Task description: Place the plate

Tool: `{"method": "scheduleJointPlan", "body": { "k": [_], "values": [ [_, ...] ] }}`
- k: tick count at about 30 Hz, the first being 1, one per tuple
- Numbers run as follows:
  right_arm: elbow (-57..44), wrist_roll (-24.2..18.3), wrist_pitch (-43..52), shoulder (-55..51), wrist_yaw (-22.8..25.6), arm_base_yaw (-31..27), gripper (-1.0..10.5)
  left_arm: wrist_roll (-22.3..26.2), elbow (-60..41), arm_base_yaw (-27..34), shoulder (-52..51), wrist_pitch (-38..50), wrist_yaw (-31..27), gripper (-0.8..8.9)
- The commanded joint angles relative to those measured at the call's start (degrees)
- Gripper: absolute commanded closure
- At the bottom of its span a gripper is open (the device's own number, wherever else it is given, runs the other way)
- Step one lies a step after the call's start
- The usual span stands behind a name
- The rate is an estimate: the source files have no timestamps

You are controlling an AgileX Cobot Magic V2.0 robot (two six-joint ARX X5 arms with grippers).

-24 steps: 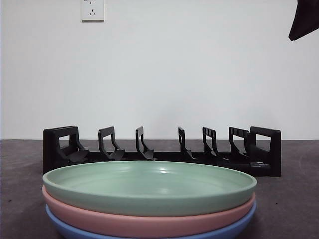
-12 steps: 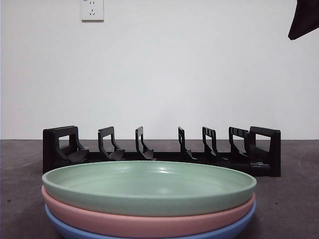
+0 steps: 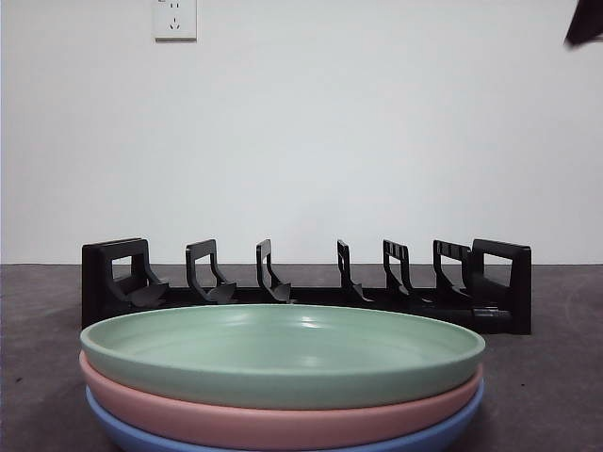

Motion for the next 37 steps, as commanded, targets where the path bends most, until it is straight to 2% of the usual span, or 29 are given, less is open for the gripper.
{"method": "scheduleJointPlan", "body": {
  "k": [1, 3, 7, 11, 16, 19, 24, 37],
  "values": [
    [-9.16, -1.25, 6.93, -8.39, 3.87, -0.79, 9.3, 0.52, -0.85, -0.04, -0.07, -0.28, -0.11, 8.06],
    [-18.45, -0.07, 13.25, -15.89, 5.7, -1.4, 9.3, 0.52, -0.85, -0.04, -0.07, -0.28, -0.11, 8.06],
    [-35.47, 2.84, 22.38, -31.74, 5.66, -1.79, 9.3, 0.52, -0.85, -0.04, -0.07, -0.28, -0.11, 8.06],
    [-45.22, 4.57, 22.14, -43.98, 5.68, -2.45, 9.3, 0.52, -0.85, -0.04, -0.07, -0.28, -0.11, 8.06],
    [-53.24, 8.55, 21.51, -52.81, 5.68, -3.04, 9.3, 0.52, -0.85, -0.04, -0.07, -0.28, -0.11, 8.06],
    [-56.19, 10.1, 21.24, -55.87, 5.7, -3.41, 9.3, 0.52, -0.85, -0.04, -0.07, -0.31, -0.11, 8.06],
    [-56.13, 10.1, 21.03, -55.56, 7.34, -3.72, 9.3, 0.55, -0.85, -0.04, -0.07, -0.33, -0.13, 8.06],
    [-56.11, 10.25, 21.73, -55.56, 7.1, -3.8, 9.3, 0.52, -0.85, -0.04, -0.07, -0.28, -0.11, 8.06]
  ]
}}
